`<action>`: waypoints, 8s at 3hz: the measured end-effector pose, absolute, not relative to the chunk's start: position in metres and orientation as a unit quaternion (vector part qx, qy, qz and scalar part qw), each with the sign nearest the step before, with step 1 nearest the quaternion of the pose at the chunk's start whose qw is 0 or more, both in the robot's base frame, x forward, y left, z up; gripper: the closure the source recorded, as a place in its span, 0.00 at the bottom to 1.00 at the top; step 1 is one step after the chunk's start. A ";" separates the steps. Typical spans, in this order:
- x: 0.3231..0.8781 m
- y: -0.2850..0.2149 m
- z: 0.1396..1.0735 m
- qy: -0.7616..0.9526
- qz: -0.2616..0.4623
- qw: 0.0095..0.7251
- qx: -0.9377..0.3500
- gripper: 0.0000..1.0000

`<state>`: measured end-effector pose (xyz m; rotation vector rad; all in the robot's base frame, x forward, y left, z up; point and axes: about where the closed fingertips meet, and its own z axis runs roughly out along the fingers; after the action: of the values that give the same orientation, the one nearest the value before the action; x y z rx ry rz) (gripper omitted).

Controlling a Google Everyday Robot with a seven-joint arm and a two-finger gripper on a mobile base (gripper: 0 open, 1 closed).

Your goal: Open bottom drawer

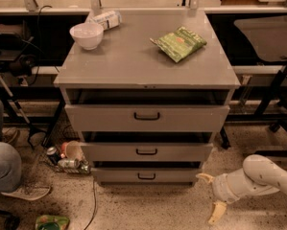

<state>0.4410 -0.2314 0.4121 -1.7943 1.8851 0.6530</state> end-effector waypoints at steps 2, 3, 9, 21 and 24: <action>0.489 -0.257 0.321 0.682 0.199 0.258 -0.655 0.00; 0.519 -0.253 0.277 0.682 0.194 0.268 -0.652 0.00; 0.585 -0.168 0.223 0.593 0.132 0.336 -0.720 0.00; 0.588 -0.151 0.187 0.644 0.149 0.326 -0.676 1.00; 0.557 -0.152 0.186 0.659 0.159 0.324 -0.660 1.00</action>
Offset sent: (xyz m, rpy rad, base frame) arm 0.0830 -0.0371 -0.1494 -0.0621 -0.1290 -0.0344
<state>0.5571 -0.1515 0.1855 -1.7324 1.7275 0.4178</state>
